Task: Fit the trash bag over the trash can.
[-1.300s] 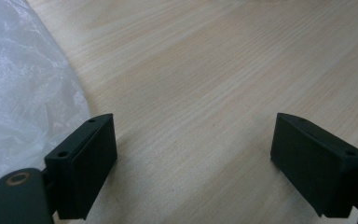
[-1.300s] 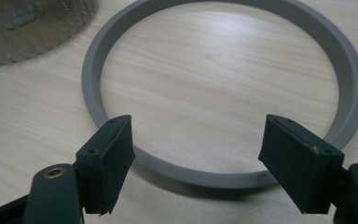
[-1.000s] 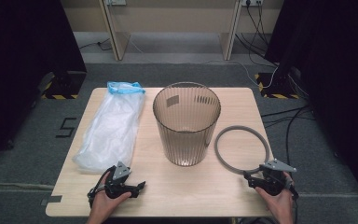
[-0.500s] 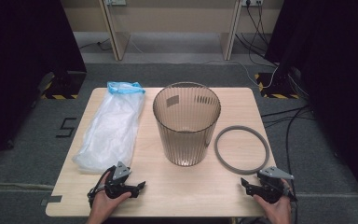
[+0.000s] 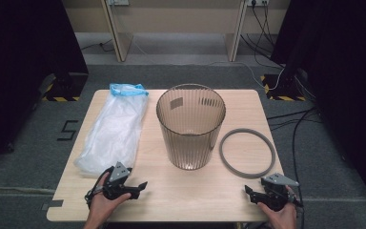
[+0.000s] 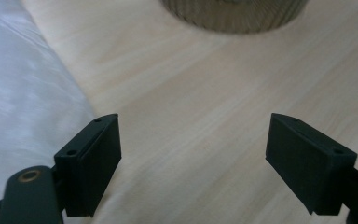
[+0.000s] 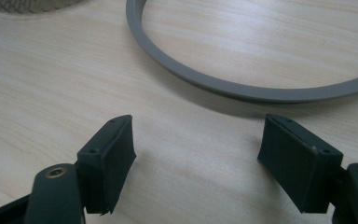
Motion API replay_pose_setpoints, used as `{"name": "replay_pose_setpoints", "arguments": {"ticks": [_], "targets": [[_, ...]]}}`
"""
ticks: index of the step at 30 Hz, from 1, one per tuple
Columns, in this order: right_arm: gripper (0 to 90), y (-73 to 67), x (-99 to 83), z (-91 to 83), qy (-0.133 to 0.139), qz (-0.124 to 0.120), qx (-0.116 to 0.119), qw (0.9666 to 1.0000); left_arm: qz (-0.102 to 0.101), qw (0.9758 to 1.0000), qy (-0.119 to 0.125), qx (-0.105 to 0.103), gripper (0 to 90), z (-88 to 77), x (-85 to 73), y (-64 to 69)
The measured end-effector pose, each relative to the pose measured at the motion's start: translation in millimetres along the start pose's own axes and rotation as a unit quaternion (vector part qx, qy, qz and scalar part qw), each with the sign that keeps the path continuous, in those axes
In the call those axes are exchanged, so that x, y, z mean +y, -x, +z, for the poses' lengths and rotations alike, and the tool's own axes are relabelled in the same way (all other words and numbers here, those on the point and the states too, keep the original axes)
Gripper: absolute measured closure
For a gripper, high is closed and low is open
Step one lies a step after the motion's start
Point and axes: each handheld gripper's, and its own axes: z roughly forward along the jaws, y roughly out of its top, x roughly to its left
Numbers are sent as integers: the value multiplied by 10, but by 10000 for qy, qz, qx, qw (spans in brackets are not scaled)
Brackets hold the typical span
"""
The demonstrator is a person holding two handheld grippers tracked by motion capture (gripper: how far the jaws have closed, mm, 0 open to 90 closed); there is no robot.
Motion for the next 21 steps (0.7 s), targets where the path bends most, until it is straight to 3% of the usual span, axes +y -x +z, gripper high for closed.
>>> {"name": "replay_pose_setpoints", "arguments": {"ticks": [6,8,17,21], "targets": [[267,-18,-2,0,-4,-54,19,10000,-86,9992,216,325,161,-272,176,-266],[267,-23,-1,-2,-27,-82,30,10000,-199,9986,260,416,161,-313,213,-390],[237,-64,-10,15,-67,-331,-93,9994,-602,9935,116,959,161,-352,277,-950],[231,-71,-16,22,-56,-393,-120,9991,-737,9914,42,1083,161,-350,278,-1117]]}}
